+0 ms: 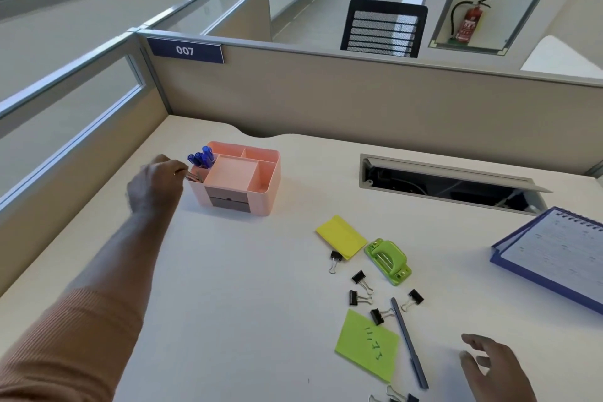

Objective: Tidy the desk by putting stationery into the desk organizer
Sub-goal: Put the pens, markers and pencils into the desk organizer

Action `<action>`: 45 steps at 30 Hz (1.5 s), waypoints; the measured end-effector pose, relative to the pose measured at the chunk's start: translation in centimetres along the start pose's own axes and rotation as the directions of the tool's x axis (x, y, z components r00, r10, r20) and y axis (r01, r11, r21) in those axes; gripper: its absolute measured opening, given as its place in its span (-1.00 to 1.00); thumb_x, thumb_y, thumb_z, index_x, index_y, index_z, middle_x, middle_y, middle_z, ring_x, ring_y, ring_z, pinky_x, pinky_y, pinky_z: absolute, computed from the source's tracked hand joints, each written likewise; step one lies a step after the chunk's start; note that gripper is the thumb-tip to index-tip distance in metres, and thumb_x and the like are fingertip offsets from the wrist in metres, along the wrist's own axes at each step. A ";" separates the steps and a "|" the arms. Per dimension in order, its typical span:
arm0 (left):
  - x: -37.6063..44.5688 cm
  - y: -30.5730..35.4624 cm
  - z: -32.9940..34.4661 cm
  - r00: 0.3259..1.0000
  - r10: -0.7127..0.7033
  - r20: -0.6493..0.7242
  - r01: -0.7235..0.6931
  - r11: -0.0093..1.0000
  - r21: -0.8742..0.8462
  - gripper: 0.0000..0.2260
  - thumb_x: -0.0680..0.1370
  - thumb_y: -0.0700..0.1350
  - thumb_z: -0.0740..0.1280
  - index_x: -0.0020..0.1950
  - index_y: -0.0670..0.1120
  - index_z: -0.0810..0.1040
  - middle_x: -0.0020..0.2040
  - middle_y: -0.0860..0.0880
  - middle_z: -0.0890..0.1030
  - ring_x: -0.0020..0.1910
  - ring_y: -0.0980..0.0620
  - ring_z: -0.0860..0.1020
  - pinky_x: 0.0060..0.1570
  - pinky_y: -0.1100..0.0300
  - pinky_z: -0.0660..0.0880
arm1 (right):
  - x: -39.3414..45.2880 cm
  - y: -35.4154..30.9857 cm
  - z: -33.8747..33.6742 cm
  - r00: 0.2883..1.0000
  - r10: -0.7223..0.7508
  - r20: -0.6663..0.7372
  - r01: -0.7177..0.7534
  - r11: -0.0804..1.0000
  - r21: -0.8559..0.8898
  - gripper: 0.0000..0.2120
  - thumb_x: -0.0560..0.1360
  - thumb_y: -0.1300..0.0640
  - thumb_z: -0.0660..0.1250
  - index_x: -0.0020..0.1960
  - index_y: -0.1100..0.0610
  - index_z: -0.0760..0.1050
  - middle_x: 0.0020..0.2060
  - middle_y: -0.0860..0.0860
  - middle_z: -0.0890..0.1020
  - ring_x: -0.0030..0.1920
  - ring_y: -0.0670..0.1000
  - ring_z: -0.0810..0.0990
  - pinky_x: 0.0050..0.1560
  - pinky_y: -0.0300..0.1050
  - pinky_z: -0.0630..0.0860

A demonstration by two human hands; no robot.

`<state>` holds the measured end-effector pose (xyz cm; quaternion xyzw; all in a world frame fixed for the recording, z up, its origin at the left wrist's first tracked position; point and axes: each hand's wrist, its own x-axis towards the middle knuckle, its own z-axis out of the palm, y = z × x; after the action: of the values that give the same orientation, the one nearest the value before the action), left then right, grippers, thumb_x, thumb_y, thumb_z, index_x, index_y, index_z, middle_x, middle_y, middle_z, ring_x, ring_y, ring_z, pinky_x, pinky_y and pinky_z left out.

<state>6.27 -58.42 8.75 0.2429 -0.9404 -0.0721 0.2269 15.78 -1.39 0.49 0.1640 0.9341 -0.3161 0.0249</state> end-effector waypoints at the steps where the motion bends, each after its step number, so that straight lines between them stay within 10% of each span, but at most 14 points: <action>1: 0.2 0.1 0.5 1.000 0.003 0.030 -0.004 0.999 0.042 -0.87 0.56 -0.17 0.39 0.01 -0.02 0.72 -0.01 -0.12 0.61 -0.12 -0.25 0.57 -0.29 0.00 0.54 | 0.0 -0.1 0.0 1.000 -0.002 0.003 0.002 1.000 0.008 -0.52 0.33 0.33 0.46 -0.18 -0.27 0.43 -0.08 0.08 0.58 -0.23 0.10 0.58 -0.21 -0.43 0.36; 10: 2.7 -1.8 5.1 0.974 -0.144 0.172 0.111 0.976 0.190 -0.84 0.57 -0.02 0.31 0.09 0.01 0.64 -0.05 -0.04 0.43 -0.21 -0.06 0.36 -0.51 0.17 0.15 | -0.6 0.0 -0.3 0.999 -0.014 0.051 0.011 0.999 0.048 -0.42 0.39 0.25 0.42 -0.15 -0.49 0.36 -0.09 -0.11 0.51 -0.17 -0.03 0.59 -0.07 -0.07 0.39; 19: 1.8 1.8 3.1 0.976 -0.078 0.204 0.017 0.958 0.285 -0.81 0.60 -0.16 0.29 0.17 -0.11 0.63 0.05 -0.16 0.49 0.01 -0.19 0.49 -0.30 -0.03 0.41 | -0.6 0.6 -0.4 0.995 -0.026 0.094 0.021 0.998 0.057 -0.64 0.45 0.20 0.37 -0.16 -0.30 0.43 0.00 -0.06 0.53 -0.10 -0.05 0.60 -0.03 -0.05 0.43; 33: -5.6 0.1 0.0 0.965 -0.217 -0.149 0.169 0.946 -0.278 -0.71 0.54 -0.13 0.15 0.14 -0.07 0.61 0.14 -0.18 0.49 0.09 -0.25 0.52 -0.01 -0.09 0.52 | -3.9 -0.5 0.3 0.957 -0.203 0.205 0.212 0.977 -0.018 -0.75 0.48 0.10 0.33 0.00 -0.26 0.44 0.00 -0.27 0.50 -0.06 -0.21 0.54 -0.13 -0.15 0.51; 45: -18.7 7.3 -0.1 0.969 -0.225 -0.107 0.149 0.868 -0.473 -0.84 0.46 -0.34 0.30 -0.04 -0.16 0.58 0.03 -0.18 0.54 -0.03 -0.27 0.55 -0.18 -0.03 0.48 | -4.6 -3.1 2.6 0.932 -0.311 0.188 0.342 0.926 -0.163 -0.79 0.47 0.03 0.29 0.10 -0.13 0.49 0.01 -0.18 0.51 -0.02 -0.06 0.51 -0.09 -0.07 0.53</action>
<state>17.77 -42.88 3.27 0.2771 -0.8471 -0.2957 0.3439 18.99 -6.59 0.88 -0.0231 0.9695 -0.2360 0.0618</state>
